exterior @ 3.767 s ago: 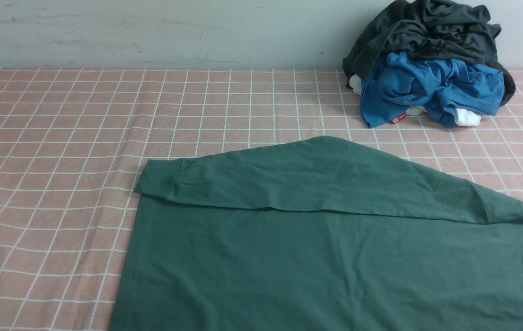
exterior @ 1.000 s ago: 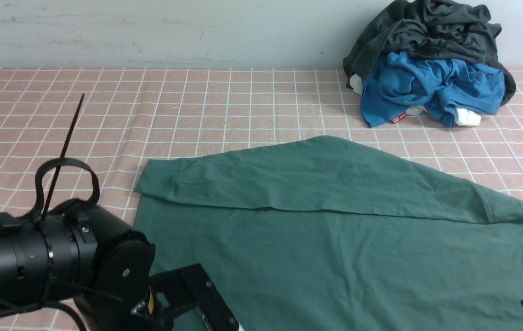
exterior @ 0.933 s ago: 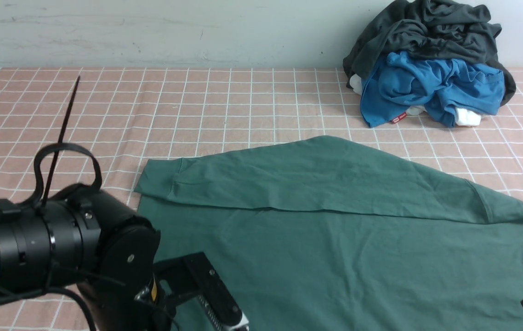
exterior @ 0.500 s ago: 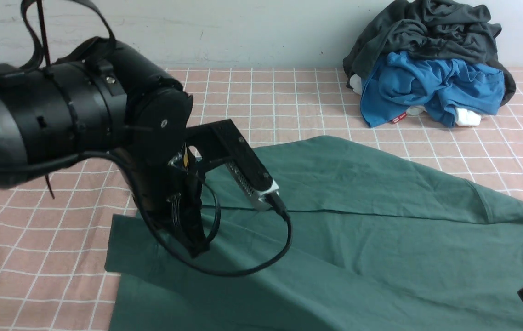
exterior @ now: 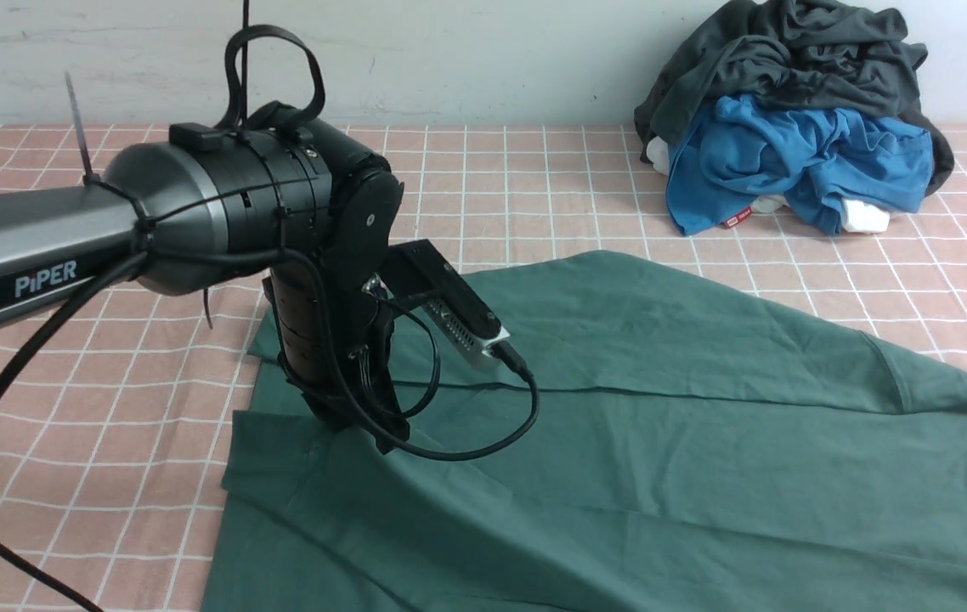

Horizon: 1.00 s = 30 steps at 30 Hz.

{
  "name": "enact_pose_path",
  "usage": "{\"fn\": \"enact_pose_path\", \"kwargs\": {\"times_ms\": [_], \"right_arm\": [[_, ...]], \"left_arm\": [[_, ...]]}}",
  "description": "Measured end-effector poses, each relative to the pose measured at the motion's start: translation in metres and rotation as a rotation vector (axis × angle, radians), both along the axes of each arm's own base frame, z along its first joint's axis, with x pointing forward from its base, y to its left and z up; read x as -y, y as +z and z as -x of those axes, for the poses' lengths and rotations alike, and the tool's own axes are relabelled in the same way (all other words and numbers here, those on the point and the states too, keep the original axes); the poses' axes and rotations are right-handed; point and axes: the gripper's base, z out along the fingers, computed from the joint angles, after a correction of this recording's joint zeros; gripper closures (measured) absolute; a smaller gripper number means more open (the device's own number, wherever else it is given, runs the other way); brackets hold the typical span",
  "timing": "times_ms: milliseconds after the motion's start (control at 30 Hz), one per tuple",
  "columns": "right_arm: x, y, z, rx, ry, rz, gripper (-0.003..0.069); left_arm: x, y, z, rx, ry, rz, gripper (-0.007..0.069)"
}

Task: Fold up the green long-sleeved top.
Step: Use the left arm to drag and place the cuff at the centered position on the left edge of the fabric, then use the left arm to clamp the cuff farthest from it

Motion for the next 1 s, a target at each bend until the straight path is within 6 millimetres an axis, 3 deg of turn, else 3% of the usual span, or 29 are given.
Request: {"fn": "enact_pose_path", "kwargs": {"times_ms": [100, 233, 267, 333, 500, 567, 700, 900, 1000], "right_arm": [[0.0, 0.0, -0.001, 0.006, -0.003, 0.0, 0.0673], [0.0, -0.003, -0.007, 0.002, -0.029, 0.003, 0.0673], [0.0, -0.003, -0.008, -0.001, -0.032, 0.006, 0.0673], [-0.001, -0.009, -0.017, -0.023, -0.051, 0.025, 0.0673], [-0.003, -0.024, -0.037, -0.062, -0.061, 0.059, 0.0673], [-0.006, -0.034, -0.048, -0.083, -0.06, 0.065, 0.0673], [-0.01, -0.043, -0.06, -0.115, -0.059, 0.074, 0.0673], [-0.015, -0.038, -0.081, -0.109, -0.059, 0.072, 0.0673], [-0.018, -0.032, -0.09, -0.095, -0.059, 0.068, 0.0673]], "left_arm": [[0.001, 0.0, -0.003, 0.011, 0.029, -0.001, 0.0409], [-0.007, 0.013, -0.017, 0.084, 0.144, 0.016, 0.0256], [-0.008, 0.015, -0.019, 0.091, 0.154, 0.021, 0.0251], [-0.025, 0.027, -0.034, 0.132, 0.243, 0.051, 0.0205], [-0.064, 0.03, -0.064, 0.152, 0.402, 0.103, 0.0196], [-0.088, 0.018, -0.085, 0.141, 0.496, 0.147, 0.0197], [-0.107, -0.009, -0.107, 0.112, 0.588, 0.206, 0.0197], [-0.109, -0.045, -0.124, 0.053, 0.65, 0.27, 0.0201], [-0.107, -0.055, -0.125, 0.025, 0.652, 0.278, 0.024]]}}
